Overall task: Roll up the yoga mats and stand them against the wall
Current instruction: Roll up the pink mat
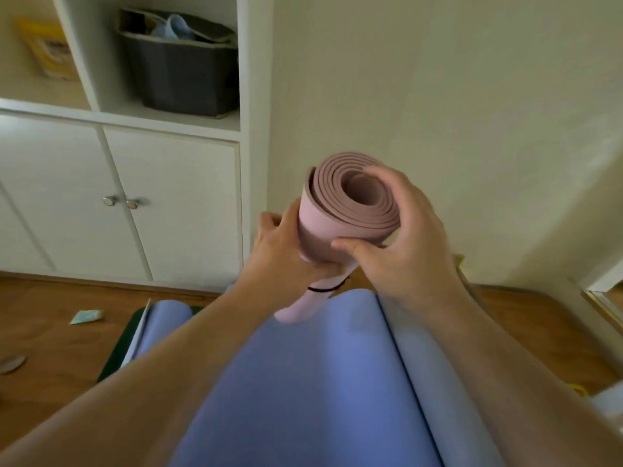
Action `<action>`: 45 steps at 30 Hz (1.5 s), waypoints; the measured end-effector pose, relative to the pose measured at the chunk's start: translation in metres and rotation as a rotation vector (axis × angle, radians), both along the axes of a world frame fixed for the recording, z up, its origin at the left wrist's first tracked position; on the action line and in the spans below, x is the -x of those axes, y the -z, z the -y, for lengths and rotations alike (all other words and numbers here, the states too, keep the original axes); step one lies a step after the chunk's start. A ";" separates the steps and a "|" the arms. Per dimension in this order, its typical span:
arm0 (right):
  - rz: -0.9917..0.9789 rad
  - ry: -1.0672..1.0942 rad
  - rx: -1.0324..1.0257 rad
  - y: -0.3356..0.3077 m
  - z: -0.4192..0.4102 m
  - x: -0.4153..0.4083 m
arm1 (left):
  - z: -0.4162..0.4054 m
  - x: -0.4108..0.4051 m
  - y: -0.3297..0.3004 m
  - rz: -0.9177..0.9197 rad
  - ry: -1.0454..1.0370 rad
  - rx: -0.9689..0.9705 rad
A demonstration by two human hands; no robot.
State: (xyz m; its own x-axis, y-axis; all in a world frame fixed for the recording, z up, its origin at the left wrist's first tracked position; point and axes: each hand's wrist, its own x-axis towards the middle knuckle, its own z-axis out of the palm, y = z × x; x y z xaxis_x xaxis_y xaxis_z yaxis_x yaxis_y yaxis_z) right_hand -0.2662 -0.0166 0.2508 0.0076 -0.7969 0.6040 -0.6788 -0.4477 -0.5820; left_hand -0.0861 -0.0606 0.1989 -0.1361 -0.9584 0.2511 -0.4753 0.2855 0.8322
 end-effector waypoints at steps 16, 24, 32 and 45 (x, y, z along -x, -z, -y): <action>0.084 -0.033 -0.064 0.127 0.380 -0.041 | 0.322 -0.023 0.069 -0.215 -0.040 -0.203; -0.026 0.118 -0.234 0.116 0.497 -0.066 | 0.407 -0.013 0.071 -0.223 -0.093 -0.174; -0.133 0.010 -0.487 0.105 0.532 -0.051 | 0.428 -0.019 0.070 -0.181 -0.041 -0.265; -0.031 -0.066 -0.572 0.126 0.513 -0.037 | 0.405 -0.026 0.088 -0.132 -0.037 -0.285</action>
State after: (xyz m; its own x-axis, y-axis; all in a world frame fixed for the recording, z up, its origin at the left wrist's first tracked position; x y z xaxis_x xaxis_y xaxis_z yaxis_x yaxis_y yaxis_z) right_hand -0.2292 -0.5295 0.1253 0.0788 -0.9940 0.0754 -0.6806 -0.1089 -0.7245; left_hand -0.0601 -0.4653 0.1104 -0.0834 -0.9964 -0.0148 -0.3632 0.0166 0.9316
